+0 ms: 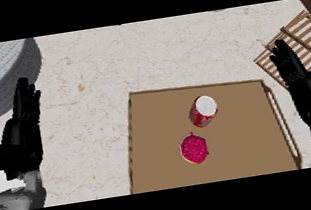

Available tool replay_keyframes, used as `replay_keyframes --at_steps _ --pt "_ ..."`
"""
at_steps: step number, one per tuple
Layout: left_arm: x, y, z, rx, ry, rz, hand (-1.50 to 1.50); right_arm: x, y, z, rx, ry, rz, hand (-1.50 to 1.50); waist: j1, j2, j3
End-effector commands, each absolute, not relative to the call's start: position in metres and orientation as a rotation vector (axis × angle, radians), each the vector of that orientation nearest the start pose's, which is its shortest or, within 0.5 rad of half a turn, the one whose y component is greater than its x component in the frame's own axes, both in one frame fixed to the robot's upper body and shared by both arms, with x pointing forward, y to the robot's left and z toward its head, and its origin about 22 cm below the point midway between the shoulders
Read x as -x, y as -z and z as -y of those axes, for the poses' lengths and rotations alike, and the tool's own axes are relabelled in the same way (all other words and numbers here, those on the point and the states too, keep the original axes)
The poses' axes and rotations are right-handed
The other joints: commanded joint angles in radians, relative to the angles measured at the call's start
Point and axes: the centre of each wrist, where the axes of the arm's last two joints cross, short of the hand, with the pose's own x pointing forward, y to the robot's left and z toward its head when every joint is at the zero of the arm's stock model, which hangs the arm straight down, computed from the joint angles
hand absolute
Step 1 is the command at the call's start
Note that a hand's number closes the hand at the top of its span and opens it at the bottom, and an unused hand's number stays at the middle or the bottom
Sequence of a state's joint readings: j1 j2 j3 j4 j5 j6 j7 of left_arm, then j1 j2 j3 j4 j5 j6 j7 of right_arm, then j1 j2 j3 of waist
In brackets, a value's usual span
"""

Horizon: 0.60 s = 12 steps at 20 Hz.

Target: Pick the cupcake from the tray and place it in the tiered shelf

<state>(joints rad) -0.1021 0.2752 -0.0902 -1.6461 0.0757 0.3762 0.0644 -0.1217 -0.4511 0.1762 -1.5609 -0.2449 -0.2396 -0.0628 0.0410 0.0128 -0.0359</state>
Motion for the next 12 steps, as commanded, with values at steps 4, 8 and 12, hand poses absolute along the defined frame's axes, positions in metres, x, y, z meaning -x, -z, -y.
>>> replay_keyframes --at_steps 4,8,12 --pt "-0.247 -0.020 -0.290 -0.322 0.000 1.485 0.00 -0.263 -0.073 0.160 -0.090 -0.399 1.868 1.50 -0.005 -0.010 0.032" --pt "-0.236 -0.009 -0.302 -0.317 0.029 1.358 0.00 -0.273 -0.046 0.205 0.529 -0.353 1.784 1.50 -0.057 -0.024 0.022" --pt "-0.232 -0.001 -0.329 -0.281 0.054 1.331 0.00 -0.221 -0.022 0.096 0.392 -0.361 1.898 -1.50 -0.040 -0.016 0.031"
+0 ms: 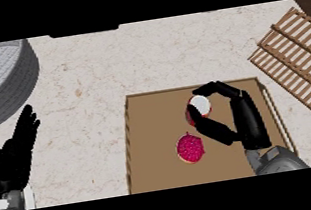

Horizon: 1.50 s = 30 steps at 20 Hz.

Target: Pick the cupcake from the tray and place it in the tiered shelf

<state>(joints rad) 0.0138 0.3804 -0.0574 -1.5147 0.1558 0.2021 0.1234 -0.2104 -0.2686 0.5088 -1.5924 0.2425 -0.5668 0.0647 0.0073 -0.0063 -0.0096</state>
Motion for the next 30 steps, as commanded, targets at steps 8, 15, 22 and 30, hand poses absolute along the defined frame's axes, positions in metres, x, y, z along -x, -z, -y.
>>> replay_keyframes --at_steps 8,15,22,30 --pt "-0.216 0.005 -0.350 -0.287 0.015 1.314 0.00 -0.183 -0.019 0.059 0.629 -0.554 1.716 -1.50 -0.031 -0.010 0.002" --pt "-0.225 -0.006 -0.357 -0.298 0.014 1.313 0.00 -0.177 -0.053 0.059 0.891 -0.882 1.420 -1.50 -0.045 -0.011 0.002" --pt "-0.230 -0.003 -0.353 -0.281 0.036 1.317 0.00 -0.166 -0.070 0.035 0.987 -1.269 1.051 -1.50 -0.014 0.002 0.005" --pt "-0.234 0.005 -0.339 -0.268 0.038 1.336 0.00 -0.172 -0.090 0.036 1.019 -1.397 0.911 -1.50 -0.014 0.004 0.008"
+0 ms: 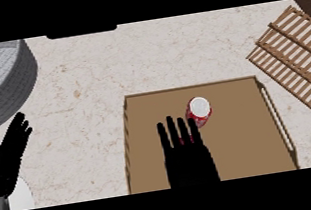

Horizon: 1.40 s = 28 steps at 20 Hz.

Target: Pick the cupcake from the tray and place it in the tiered shelf

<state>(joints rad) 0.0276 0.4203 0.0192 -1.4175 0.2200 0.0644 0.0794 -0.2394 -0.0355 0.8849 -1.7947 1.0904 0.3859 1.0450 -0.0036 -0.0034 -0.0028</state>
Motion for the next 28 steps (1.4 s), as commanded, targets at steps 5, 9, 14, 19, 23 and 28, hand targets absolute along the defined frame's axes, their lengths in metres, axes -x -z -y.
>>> replay_keyframes --at_steps 5,9,14,19,23,28 --pt "-0.230 0.007 -0.337 -0.250 0.056 1.330 0.00 -0.206 -0.107 0.041 1.027 -1.387 0.874 -1.50 0.007 0.003 0.002" --pt "-0.231 0.005 -0.355 -0.256 0.054 1.338 0.00 -0.207 -0.090 0.039 1.055 -1.393 0.848 -1.50 0.005 0.003 0.002" --pt "-0.229 -0.007 -0.361 -0.258 0.052 1.325 0.00 -0.222 -0.060 0.045 1.050 -1.385 0.833 -1.50 0.010 0.003 0.003" --pt "-0.237 0.016 -0.341 -0.267 0.069 1.323 0.00 -0.220 -0.063 0.052 1.047 -1.388 0.868 -1.50 0.003 0.003 0.003" --pt "-0.231 0.005 -0.361 -0.242 0.043 1.324 0.00 -0.222 -0.041 0.059 1.051 -1.393 0.857 -1.50 0.005 0.003 0.003" --pt "-0.243 -0.012 -0.335 -0.267 0.046 1.336 0.00 -0.229 -0.044 0.057 1.026 -1.402 0.836 -1.50 0.005 0.003 0.003"
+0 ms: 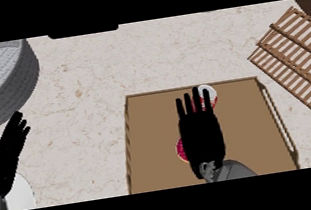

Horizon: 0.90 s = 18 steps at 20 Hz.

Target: Pick the cupcake from the tray and place it in the tiered shelf

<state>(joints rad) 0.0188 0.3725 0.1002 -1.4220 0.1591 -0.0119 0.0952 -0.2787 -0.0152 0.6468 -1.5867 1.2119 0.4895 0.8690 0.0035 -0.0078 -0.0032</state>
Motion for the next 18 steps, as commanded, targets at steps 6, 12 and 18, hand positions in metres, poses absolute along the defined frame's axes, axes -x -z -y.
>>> replay_keyframes --at_steps 6,12,18 --pt "-0.229 -0.005 -0.348 -0.245 0.046 1.329 0.00 -0.236 -0.026 0.073 0.954 -1.376 0.855 1.50 -0.001 0.008 0.003" --pt "-0.229 -0.004 -0.353 -0.260 0.055 1.329 0.00 -0.238 -0.014 0.065 1.037 -1.445 0.890 1.50 0.002 0.008 0.003" --pt "-0.227 0.000 -0.356 -0.244 0.054 1.312 0.00 -0.229 -0.047 0.073 1.102 -1.412 1.028 1.50 -0.003 0.007 0.003"
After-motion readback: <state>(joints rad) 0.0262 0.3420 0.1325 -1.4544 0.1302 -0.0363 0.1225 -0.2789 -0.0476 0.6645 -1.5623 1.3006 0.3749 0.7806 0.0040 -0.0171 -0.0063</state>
